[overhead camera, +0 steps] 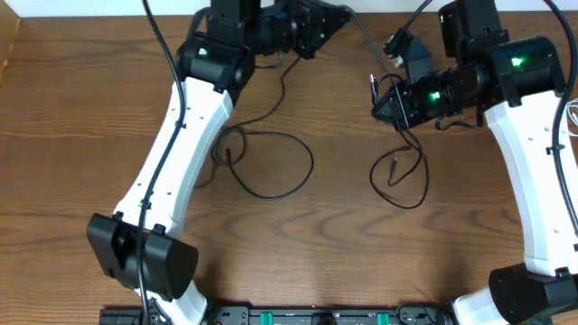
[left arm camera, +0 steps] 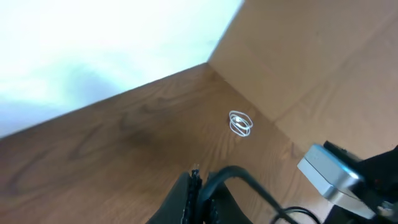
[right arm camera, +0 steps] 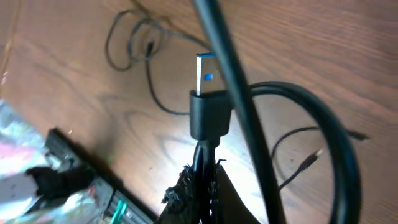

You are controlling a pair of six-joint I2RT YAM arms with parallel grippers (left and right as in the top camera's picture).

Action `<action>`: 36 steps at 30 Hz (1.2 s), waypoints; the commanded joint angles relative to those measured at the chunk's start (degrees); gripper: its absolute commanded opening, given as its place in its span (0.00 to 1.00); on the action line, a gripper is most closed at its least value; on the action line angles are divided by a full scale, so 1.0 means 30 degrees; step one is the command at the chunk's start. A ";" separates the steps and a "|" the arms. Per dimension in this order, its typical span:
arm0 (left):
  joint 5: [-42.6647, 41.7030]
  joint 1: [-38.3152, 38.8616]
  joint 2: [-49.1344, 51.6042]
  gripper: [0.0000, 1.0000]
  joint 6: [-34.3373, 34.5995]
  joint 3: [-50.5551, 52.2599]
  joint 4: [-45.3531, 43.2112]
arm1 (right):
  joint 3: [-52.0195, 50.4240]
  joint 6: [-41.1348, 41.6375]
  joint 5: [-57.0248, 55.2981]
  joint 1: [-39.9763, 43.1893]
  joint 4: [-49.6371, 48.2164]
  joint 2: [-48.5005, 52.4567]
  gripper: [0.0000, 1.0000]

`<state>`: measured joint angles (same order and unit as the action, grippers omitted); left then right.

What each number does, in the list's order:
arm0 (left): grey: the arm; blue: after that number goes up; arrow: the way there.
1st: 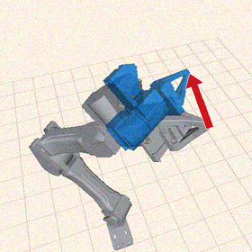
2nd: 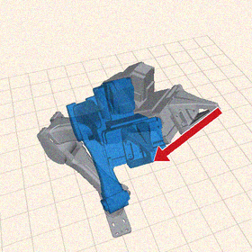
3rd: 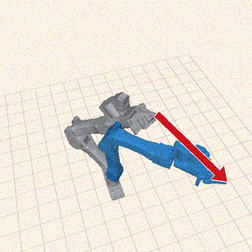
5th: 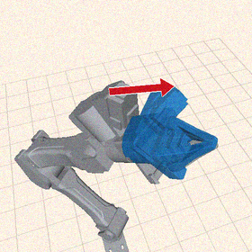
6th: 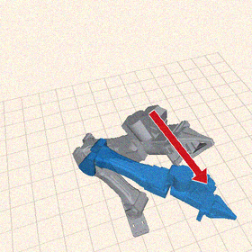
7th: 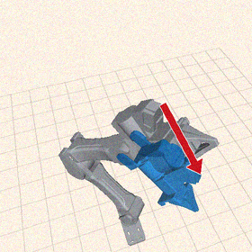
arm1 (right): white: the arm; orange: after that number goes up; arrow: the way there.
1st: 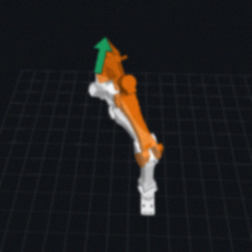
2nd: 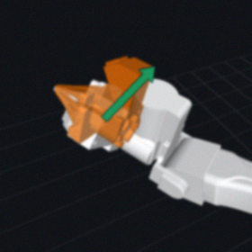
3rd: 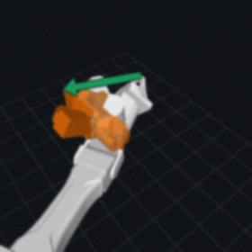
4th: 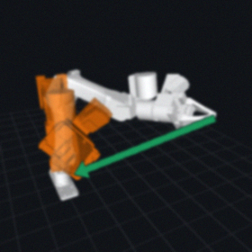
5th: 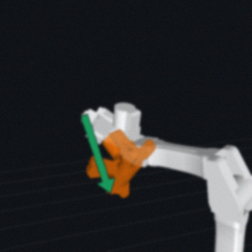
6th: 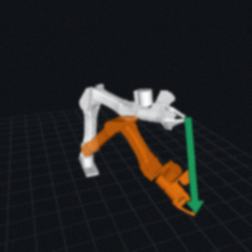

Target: Untangle cables

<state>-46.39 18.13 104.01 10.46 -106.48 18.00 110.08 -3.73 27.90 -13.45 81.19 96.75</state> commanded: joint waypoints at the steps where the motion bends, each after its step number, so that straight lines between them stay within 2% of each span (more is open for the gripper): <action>1: 0.2382 -0.1501 -0.0240 0.08 0.2492 -0.0160 -0.0408 | -0.1115 0.1093 -0.1902 0.0284 0.0146 -0.0204 0.01; 8: 0.5435 -0.3373 -0.0240 0.08 0.3053 -0.0160 -0.0087 | -0.4670 0.1064 -0.1902 0.0350 -0.0656 -0.0204 0.01; 12: 0.5843 -0.3912 -0.0233 0.07 0.3038 -0.0160 0.0801 | -0.6535 0.0627 -0.1071 0.0350 -0.1297 -0.0204 0.01; 19: 0.5763 -0.3643 -0.0233 0.07 0.1166 -0.0160 0.3745 | -0.5858 -0.4903 0.8510 0.0357 -0.1421 -0.0248 0.02; 21: 0.5763 -0.3643 -0.0233 0.07 0.1166 -0.0160 0.4350 | -0.5260 -0.5209 0.9712 0.0408 -0.1508 -0.0248 0.15; 22: 0.5763 -0.3643 -0.0233 0.08 0.1158 -0.0160 0.4583 | -0.4925 -0.5166 0.9981 0.0488 -0.1647 -0.0248 0.27; 23: 0.5763 -0.3643 -0.0233 0.07 0.1107 -0.0160 0.4728 | -0.4590 -0.4524 0.9821 0.0605 -0.1851 -0.0248 0.46; 24: 0.5756 -0.3643 -0.0233 0.07 0.0969 -0.0160 0.4860 | -0.4357 -0.3832 0.9457 0.0736 -0.2011 -0.0248 0.57; 28: 0.4918 -0.3643 -0.0233 0.07 0.0663 -0.0160 0.5071 | -0.3898 -0.1049 0.8211 0.1457 -0.3082 -0.0248 0.83; 29: 0.4612 -0.3643 -0.0233 0.07 0.0663 -0.0160 0.5166 | -0.3898 -0.0277 0.7992 0.1625 -0.3402 -0.0248 0.88; 32: 0.3876 -0.3555 -0.0233 0.07 0.0379 -0.0160 0.5982 | -0.3898 0.2361 0.5807 0.2098 -0.4211 -0.0248 0.88; 36: 0.3636 -0.2980 -0.0211 0.07 -0.1435 -0.0153 0.8357 | -0.3912 0.4896 0.0619 0.2113 -0.4197 -0.0248 0.87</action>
<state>-33.15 7.60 104.01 11.73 -106.48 39.33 97.41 1.61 42.81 -7.16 68.38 96.68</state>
